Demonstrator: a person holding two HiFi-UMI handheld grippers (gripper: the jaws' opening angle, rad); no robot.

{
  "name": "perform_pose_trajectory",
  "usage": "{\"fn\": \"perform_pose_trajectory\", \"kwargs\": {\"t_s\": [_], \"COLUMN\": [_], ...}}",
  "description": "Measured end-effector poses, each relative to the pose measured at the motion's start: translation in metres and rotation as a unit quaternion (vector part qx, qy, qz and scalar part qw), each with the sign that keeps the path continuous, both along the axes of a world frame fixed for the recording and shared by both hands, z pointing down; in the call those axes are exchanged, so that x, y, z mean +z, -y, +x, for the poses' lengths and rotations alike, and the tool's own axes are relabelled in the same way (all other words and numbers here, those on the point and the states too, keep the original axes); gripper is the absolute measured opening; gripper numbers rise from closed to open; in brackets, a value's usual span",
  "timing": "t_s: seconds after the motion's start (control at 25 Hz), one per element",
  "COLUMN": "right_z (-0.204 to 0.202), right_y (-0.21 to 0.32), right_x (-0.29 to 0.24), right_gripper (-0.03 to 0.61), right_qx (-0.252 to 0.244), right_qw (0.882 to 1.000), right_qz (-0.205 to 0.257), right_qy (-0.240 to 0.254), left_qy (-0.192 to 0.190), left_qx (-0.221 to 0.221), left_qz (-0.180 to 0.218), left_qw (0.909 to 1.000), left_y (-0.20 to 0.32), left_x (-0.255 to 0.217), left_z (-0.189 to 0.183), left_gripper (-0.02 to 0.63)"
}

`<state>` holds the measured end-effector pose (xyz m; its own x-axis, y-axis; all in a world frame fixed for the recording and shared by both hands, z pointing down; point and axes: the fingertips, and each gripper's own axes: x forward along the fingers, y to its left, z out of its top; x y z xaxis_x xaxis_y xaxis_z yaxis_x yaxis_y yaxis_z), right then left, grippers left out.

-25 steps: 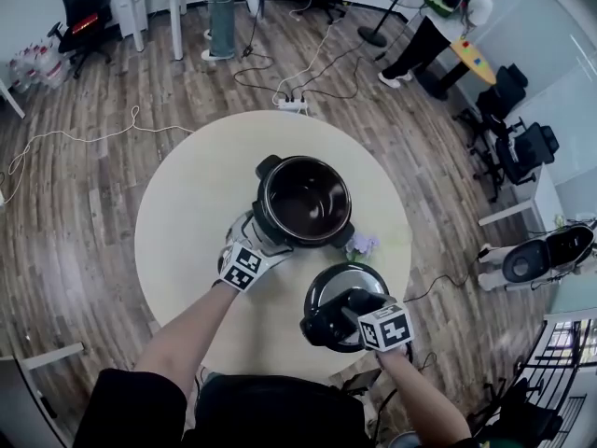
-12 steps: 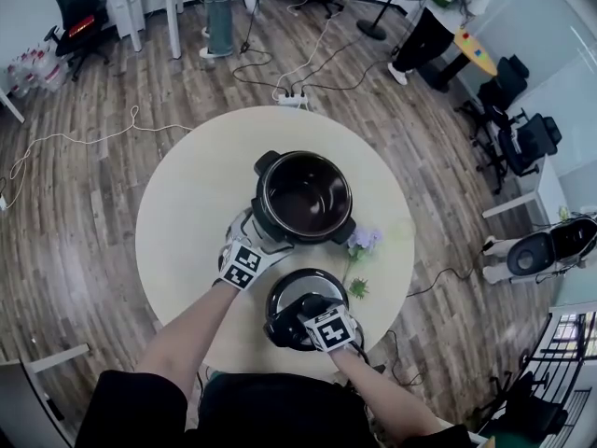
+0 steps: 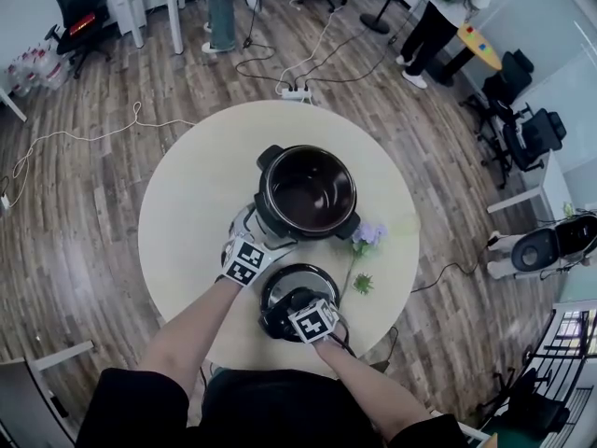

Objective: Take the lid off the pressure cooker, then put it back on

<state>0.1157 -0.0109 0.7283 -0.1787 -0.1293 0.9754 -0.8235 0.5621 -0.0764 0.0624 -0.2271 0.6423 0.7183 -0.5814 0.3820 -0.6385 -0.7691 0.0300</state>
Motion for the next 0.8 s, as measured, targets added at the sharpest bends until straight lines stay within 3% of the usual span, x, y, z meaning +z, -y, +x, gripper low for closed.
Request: {"fn": "perform_pose_trajectory", "kwargs": {"t_s": [0.24,0.48,0.8], "right_z": [-0.0017,-0.0024,0.0009], "right_y": [0.0042,0.0064,0.0084], "right_x": [0.006,0.0078,0.007], "right_gripper": [0.289,0.291,0.287], "right_qx": [0.03,0.037,0.026], "right_qw": [0.999,0.999,0.999], "right_qz": [0.006,0.029,0.02], "right_qy": [0.013,0.023,0.016], "left_qy": [0.0,0.0,0.001], "left_qx": [0.0,0.0,0.0], "left_qz": [0.001,0.001,-0.004], "left_qw": [1.0,1.0,1.0], "left_y": [0.0003,0.0007,0.0008], "left_x": [-0.0016,0.0008,0.0006], "left_z": [-0.0002,-0.0001,0.0013], "left_gripper": [0.591,0.591,0.591]}}
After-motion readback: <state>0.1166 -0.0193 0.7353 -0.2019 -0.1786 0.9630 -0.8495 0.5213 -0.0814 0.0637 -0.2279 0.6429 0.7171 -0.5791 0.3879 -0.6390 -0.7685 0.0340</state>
